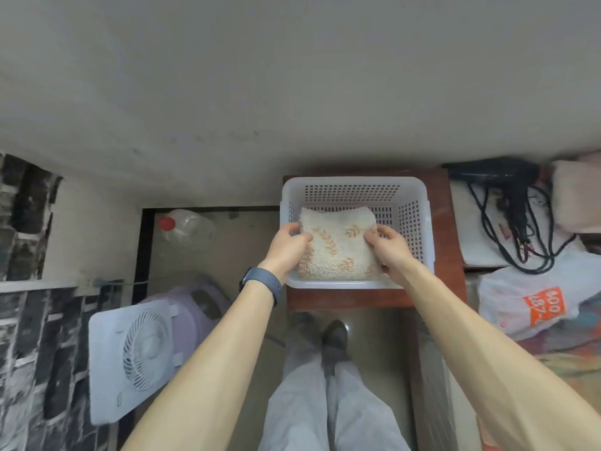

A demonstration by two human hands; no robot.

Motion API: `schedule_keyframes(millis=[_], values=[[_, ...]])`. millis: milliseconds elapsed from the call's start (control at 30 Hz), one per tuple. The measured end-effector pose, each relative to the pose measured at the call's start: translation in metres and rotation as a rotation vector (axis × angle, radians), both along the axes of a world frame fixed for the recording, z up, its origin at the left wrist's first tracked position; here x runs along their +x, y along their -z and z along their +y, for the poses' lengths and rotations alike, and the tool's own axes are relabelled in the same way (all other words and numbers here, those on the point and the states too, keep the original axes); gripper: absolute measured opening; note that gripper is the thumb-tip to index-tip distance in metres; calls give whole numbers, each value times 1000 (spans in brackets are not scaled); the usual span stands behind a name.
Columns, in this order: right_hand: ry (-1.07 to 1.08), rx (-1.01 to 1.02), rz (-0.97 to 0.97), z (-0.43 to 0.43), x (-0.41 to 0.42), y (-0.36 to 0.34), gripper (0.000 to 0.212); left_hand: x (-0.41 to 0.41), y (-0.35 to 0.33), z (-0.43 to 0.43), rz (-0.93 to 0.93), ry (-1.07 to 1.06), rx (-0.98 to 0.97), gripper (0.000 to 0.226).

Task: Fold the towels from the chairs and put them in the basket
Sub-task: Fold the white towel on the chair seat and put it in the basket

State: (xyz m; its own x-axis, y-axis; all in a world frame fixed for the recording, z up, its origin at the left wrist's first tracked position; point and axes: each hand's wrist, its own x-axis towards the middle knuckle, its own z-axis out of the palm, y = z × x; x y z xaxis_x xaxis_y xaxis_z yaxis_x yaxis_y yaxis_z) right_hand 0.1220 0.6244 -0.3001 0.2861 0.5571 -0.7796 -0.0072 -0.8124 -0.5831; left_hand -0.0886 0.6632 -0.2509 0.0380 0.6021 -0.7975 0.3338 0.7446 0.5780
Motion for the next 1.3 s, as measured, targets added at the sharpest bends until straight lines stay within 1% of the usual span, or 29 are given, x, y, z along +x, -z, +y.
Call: schedule_keyframes(millis=[100,200,267,333,400,500,533,567,633,700,767,800,867,933,1000,1067,1133,1167,1267,1300], values=[[-5,-10,-10,11,-5,17,36,-1,8,4,-20,34,18,59],[-19,-11,-73,16,-10,26,38,1,15,2,-17,78,45,62],[-53,-16,-141,17,-13,29,41,4,17,-2,51,156,75,60],[-107,-18,-204,17,-13,31,44,8,19,-8,155,251,159,55],[-111,3,-205,18,-12,34,45,12,20,-13,280,417,306,51],[-109,39,-193,15,-8,36,47,16,28,-19,506,802,597,52],[-125,43,-217,13,-7,36,49,17,34,-17,581,932,664,54],[-154,51,-264,11,-5,36,51,17,39,-16,660,1050,703,55],[-258,107,-423,4,0,33,57,15,48,-11,787,1215,727,62],[-462,224,-595,-2,4,29,66,14,56,-4,864,1319,723,68],[-759,344,-711,-8,4,27,76,13,60,5,903,1368,722,73],[-888,375,-736,-10,3,28,81,14,61,10,918,1378,717,76],[-1039,362,-728,-8,-2,31,88,17,63,17,936,1392,695,82],[-1103,288,-703,-4,-6,35,93,20,61,20,934,1402,686,80],[-1113,251,-693,-1,-10,37,94,23,57,21,917,1398,703,70],[-1054,293,-707,-1,-15,39,93,26,52,21,900,1389,766,56],[-1045,323,-717,-1,-21,39,92,27,51,20,898,1381,833,53],[-1075,302,-708,-2,-23,40,94,26,52,19,904,1393,838,59],[-1206,172,-687,-3,-23,45,106,18,61,19,959,1424,758,91],[-1229,150,-686,-3,-20,46,108,15,64,19,975,1412,739,98]])
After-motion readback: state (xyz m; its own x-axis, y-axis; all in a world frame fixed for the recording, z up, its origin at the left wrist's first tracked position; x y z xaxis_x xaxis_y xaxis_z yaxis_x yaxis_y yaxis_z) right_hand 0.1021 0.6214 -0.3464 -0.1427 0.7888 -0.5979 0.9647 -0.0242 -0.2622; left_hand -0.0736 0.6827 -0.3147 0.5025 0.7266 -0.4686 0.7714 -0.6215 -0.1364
